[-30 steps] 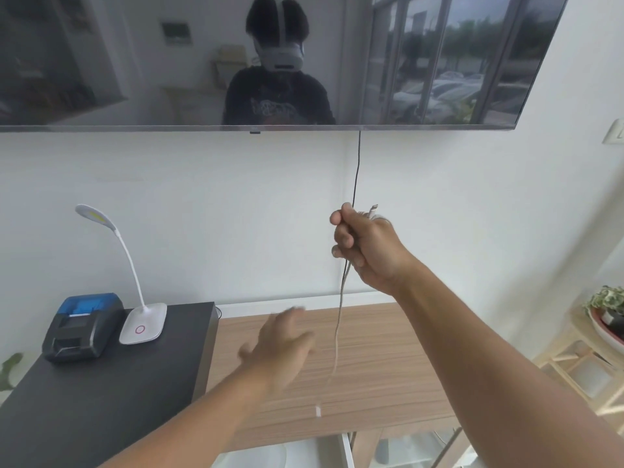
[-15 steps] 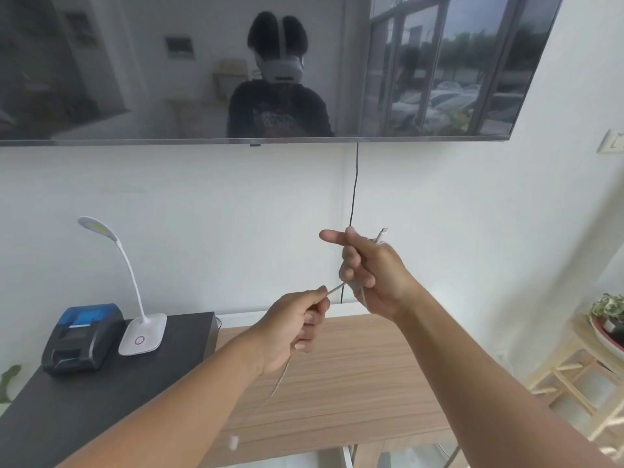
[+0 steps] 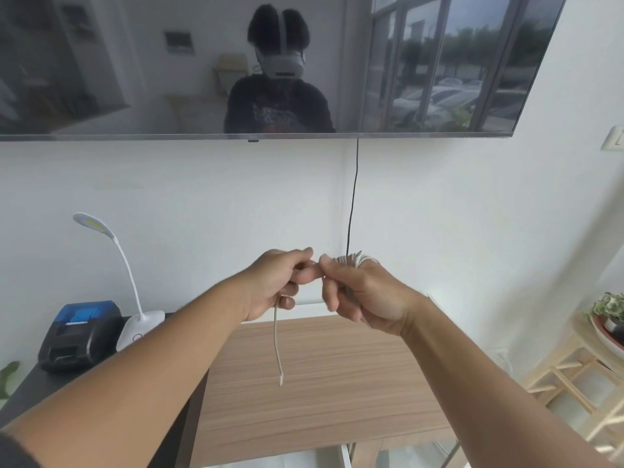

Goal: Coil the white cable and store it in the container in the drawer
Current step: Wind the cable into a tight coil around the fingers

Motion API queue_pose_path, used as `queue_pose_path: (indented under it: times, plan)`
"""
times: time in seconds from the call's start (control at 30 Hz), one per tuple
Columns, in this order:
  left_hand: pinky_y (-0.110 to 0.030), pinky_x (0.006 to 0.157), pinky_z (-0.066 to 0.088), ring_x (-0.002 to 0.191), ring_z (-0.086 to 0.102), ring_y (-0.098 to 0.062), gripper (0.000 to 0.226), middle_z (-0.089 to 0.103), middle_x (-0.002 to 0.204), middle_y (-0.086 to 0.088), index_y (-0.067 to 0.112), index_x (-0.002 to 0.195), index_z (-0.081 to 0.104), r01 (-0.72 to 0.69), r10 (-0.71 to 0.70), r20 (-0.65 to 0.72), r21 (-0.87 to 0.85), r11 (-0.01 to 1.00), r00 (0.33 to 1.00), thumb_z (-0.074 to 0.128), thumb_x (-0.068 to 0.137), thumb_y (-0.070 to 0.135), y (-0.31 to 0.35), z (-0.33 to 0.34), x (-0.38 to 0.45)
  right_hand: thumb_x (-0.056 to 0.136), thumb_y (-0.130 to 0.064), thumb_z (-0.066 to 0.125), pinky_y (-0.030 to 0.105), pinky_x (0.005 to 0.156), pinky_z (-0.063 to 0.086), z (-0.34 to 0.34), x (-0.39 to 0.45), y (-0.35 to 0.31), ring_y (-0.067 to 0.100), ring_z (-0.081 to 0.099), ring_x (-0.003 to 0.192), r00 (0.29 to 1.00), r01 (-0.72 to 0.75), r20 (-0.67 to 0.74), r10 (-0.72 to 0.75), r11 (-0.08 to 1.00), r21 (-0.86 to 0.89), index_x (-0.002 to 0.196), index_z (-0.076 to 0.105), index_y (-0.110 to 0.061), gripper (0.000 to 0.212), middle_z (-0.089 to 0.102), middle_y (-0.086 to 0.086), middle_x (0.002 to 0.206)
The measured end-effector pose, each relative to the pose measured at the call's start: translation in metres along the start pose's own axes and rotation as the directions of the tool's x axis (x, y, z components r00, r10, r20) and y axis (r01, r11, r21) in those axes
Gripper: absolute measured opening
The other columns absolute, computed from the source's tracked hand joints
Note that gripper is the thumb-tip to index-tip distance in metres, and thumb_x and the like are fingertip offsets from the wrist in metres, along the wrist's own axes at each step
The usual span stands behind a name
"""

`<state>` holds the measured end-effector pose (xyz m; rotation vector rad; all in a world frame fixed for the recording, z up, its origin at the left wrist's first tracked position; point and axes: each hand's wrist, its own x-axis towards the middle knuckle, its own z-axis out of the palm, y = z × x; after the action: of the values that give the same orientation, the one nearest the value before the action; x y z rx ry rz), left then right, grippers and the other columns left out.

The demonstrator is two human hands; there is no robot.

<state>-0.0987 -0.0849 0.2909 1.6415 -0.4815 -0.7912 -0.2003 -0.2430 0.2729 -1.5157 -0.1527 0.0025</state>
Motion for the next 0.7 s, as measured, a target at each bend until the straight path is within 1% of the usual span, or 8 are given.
queue_pose_path:
  times: [0.1, 0.2, 0.27, 0.33, 0.43, 0.57, 0.63, 0.7]
  plan:
    - [-0.027, 0.053, 0.037, 0.05, 0.048, -0.013, 0.039, 0.054, 0.06, 0.004, 0.019, 0.072, 0.067, -0.13, 0.169, -0.094, 0.328, 0.936, 0.981, 0.046, 0.1, 0.037, 0.018, 0.008, -0.002, 0.109, -0.044, 0.041, 0.025, 0.055, 0.042, 0.004, 0.004, 0.009, 0.018, 0.061, 0.056, 0.996, -0.091, -0.006, 0.091, 0.99, -0.106, 0.115, 0.074, -0.006, 0.051, 0.078, 0.014, 0.096]
    - [-0.034, 0.074, 0.051, 0.083, 0.066, -0.013, 0.035, 0.071, 0.087, 0.012, 0.024, 0.078, 0.064, -0.222, 0.407, -0.126, 0.677, 0.702, 0.905, 0.039, 0.099, 0.034, 0.02, 0.017, -0.007, 0.112, -0.042, 0.031, 0.029, 0.073, 0.053, 0.007, 0.009, 0.016, 0.027, 0.073, 0.096, 0.993, -0.115, 0.005, 0.115, 0.993, -0.032, 0.131, 0.063, -0.002, 0.055, 0.073, 0.017, 0.122]
    - [-0.035, 0.079, 0.052, 0.09, 0.066, -0.014, 0.031, 0.071, 0.092, 0.013, 0.027, 0.085, 0.062, -0.251, 0.501, -0.145, 0.727, 0.639, 0.853, 0.036, 0.101, 0.032, 0.013, 0.024, -0.01, 0.113, -0.039, 0.03, 0.038, 0.099, 0.052, 0.005, 0.012, 0.02, 0.029, 0.066, 0.119, 0.998, -0.064, 0.026, 0.062, 0.994, 0.083, 0.137, 0.059, -0.002, 0.053, 0.07, 0.018, 0.129]
    - [-0.03, 0.072, 0.049, 0.083, 0.064, -0.012, 0.03, 0.068, 0.084, 0.011, 0.026, 0.085, 0.059, -0.291, 0.549, -0.185, 0.687, 0.665, 0.815, 0.037, 0.104, 0.031, 0.001, 0.028, -0.013, 0.113, -0.035, 0.028, 0.039, 0.109, 0.045, 0.002, 0.014, 0.023, 0.031, 0.058, 0.13, 0.999, -0.002, 0.039, -0.007, 0.973, 0.232, 0.138, 0.055, 0.006, 0.055, 0.064, 0.023, 0.133]
    - [-0.011, 0.057, 0.039, 0.068, 0.059, 0.003, 0.033, 0.063, 0.073, 0.012, 0.028, 0.08, 0.057, -0.355, 0.577, -0.201, 0.618, 0.702, 0.792, 0.038, 0.106, 0.029, -0.023, 0.033, -0.017, 0.111, -0.035, 0.03, 0.036, 0.108, 0.042, 0.0, 0.016, 0.024, 0.028, 0.056, 0.128, 0.998, 0.057, -0.047, -0.044, 0.938, 0.342, 0.133, 0.058, 0.006, 0.054, 0.06, 0.019, 0.13]
    - [-0.011, 0.056, 0.039, 0.061, 0.054, 0.001, 0.033, 0.065, 0.073, 0.009, 0.027, 0.084, 0.062, -0.367, 0.501, -0.117, 0.544, 0.755, 0.857, 0.038, 0.106, 0.032, -0.054, 0.038, -0.018, 0.111, -0.035, 0.032, 0.039, 0.114, 0.037, -0.005, 0.017, 0.02, 0.023, 0.059, 0.133, 0.985, 0.141, -0.154, -0.077, 0.878, 0.458, 0.137, 0.058, -0.003, 0.048, 0.066, 0.011, 0.137]
    - [-0.013, 0.058, 0.038, 0.06, 0.049, 0.0, 0.031, 0.06, 0.071, 0.012, 0.027, 0.085, 0.063, -0.359, 0.442, -0.057, 0.496, 0.791, 0.895, 0.04, 0.106, 0.03, -0.068, 0.036, -0.017, 0.112, -0.033, 0.035, 0.032, 0.102, 0.047, -0.004, 0.016, 0.014, 0.018, 0.07, 0.107, 0.978, 0.189, -0.178, -0.11, 0.83, 0.525, 0.117, 0.07, -0.004, 0.045, 0.075, 0.008, 0.11]
    - [-0.018, 0.06, 0.038, 0.062, 0.047, -0.006, 0.032, 0.056, 0.067, 0.014, 0.023, 0.084, 0.062, -0.314, 0.346, -0.009, 0.393, 0.864, 0.938, 0.041, 0.107, 0.028, -0.075, 0.032, -0.016, 0.109, -0.034, 0.045, 0.028, 0.082, 0.055, -0.002, 0.013, 0.009, 0.01, 0.062, 0.064, 0.976, 0.184, -0.202, -0.082, 0.807, 0.561, 0.095, 0.078, -0.01, 0.043, 0.065, -0.004, 0.072]
